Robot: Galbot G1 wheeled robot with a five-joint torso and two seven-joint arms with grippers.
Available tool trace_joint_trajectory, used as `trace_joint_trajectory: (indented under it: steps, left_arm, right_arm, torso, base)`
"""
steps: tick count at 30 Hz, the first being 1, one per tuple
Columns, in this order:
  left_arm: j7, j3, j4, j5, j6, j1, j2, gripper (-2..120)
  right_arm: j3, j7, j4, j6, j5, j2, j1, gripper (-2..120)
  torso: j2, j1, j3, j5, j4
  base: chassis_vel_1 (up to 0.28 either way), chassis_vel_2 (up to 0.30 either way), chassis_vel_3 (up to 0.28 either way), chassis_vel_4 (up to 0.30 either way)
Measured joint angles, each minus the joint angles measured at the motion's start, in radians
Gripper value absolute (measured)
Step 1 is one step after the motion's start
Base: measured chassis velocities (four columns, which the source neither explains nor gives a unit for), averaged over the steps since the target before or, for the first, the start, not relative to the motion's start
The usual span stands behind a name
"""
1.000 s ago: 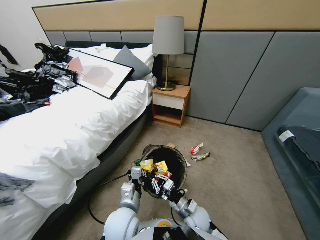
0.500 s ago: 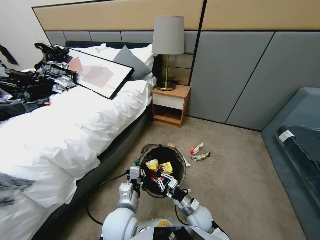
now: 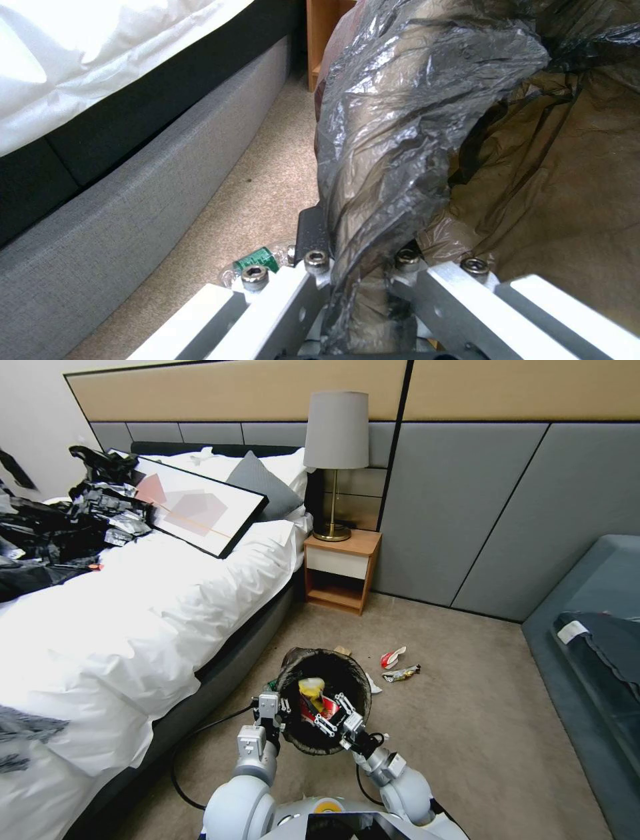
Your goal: Pick up the trash bin, then pick up the garbage from the floor and place it into the trash bin.
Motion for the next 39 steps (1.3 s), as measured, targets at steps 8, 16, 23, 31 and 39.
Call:
trace_joint_trajectory:
  steps: [8, 16, 23, 31, 39]
  left_arm:
    - [-0.001, 0.000, -0.003, 0.000, 0.000, 0.002, 0.002, 0]
    - [-0.002, -0.005, -0.006, 0.000, 0.000, 0.003, 0.002, 0]
    - [-0.002, -0.023, -0.002, 0.002, -0.005, -0.003, -0.004, 0]
    - [-0.001, -0.040, -0.005, 0.004, -0.009, -0.003, -0.006, 0]
    - [-0.002, -0.040, -0.005, 0.001, -0.012, -0.006, -0.005, 0]
  right_arm:
    - [0.000, 0.002, 0.007, 0.000, -0.001, -0.001, -0.003, 108]
    - [0.031, 0.031, 0.107, 0.016, -0.015, 0.002, -0.037, 114]
    - [0.134, 0.357, 0.300, -0.011, -0.197, 0.081, -0.172, 110]
    - [0.198, 0.517, 0.337, -0.017, -0.196, 0.202, -0.289, 100]
    - [0.335, 0.552, 0.282, 0.069, -0.168, 0.236, -0.300, 100]
  torso:
    - [0.000, 0.000, 0.000, 0.0000, 0.0000]
    - [0.000, 0.000, 0.000, 0.0000, 0.0001]
    - [0.000, 0.000, 0.000, 0.0000, -0.0001]
    - [0.000, 0.000, 0.000, -0.0001, -0.0001]
    - [0.000, 0.000, 0.000, 0.0000, 0.0001]
  base:
    - [0.000, 0.000, 0.000, 0.000]
    - [0.000, 0.000, 0.000, 0.000]
    - [0.000, 0.000, 0.000, 0.000]
    - [0.000, 0.000, 0.000, 0.000]
    - [0.000, 0.000, 0.000, 0.000]
